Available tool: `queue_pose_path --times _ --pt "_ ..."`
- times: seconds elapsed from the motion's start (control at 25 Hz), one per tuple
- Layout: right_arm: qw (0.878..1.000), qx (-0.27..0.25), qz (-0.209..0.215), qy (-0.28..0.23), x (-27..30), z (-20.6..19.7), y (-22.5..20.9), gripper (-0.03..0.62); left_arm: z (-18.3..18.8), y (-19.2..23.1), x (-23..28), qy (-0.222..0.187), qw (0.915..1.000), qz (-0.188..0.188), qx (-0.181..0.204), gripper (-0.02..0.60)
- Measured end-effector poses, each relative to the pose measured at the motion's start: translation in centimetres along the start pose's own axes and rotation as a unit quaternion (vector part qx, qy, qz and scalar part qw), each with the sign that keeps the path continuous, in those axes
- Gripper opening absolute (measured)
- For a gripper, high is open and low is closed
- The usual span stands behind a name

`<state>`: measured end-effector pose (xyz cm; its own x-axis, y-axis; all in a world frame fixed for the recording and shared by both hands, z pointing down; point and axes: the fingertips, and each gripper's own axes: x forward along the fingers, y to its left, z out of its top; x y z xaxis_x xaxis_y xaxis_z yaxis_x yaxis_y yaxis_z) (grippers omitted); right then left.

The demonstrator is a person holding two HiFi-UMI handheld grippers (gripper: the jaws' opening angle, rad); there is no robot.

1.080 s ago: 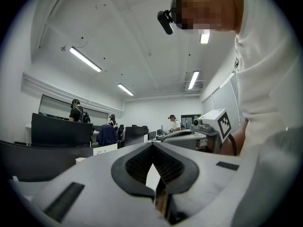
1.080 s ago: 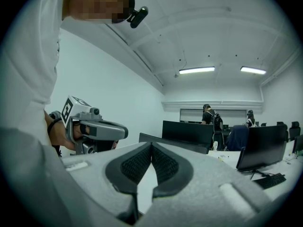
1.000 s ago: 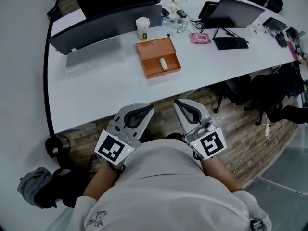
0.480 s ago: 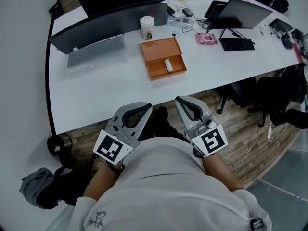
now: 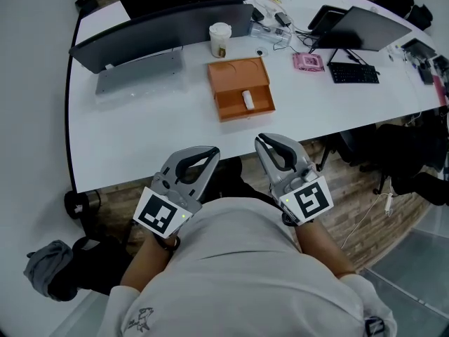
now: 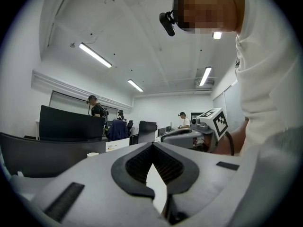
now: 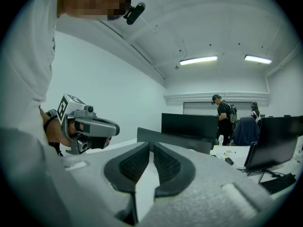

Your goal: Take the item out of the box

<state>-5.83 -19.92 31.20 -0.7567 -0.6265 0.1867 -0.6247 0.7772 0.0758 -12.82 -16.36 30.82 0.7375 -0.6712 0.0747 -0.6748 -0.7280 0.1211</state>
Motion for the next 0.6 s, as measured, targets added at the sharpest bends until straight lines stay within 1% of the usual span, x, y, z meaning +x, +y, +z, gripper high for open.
queue_pose_path --times 0.16,0.32,0.6 --pt "1.000 0.003 0.008 0.012 1.7 -0.9 -2.4 0.038 -0.4 1.5 1.7 0.005 0.9999 0.009 -0.007 -0.002" --pt "0.999 0.016 0.013 0.038 4.0 -2.4 -5.1 0.055 -0.9 3.3 3.7 0.011 0.9997 0.016 -0.017 -0.002" --pt "0.992 0.060 0.025 0.107 8.1 -7.7 -10.3 0.104 -1.9 6.6 7.7 0.023 0.9990 0.028 -0.028 -0.002"
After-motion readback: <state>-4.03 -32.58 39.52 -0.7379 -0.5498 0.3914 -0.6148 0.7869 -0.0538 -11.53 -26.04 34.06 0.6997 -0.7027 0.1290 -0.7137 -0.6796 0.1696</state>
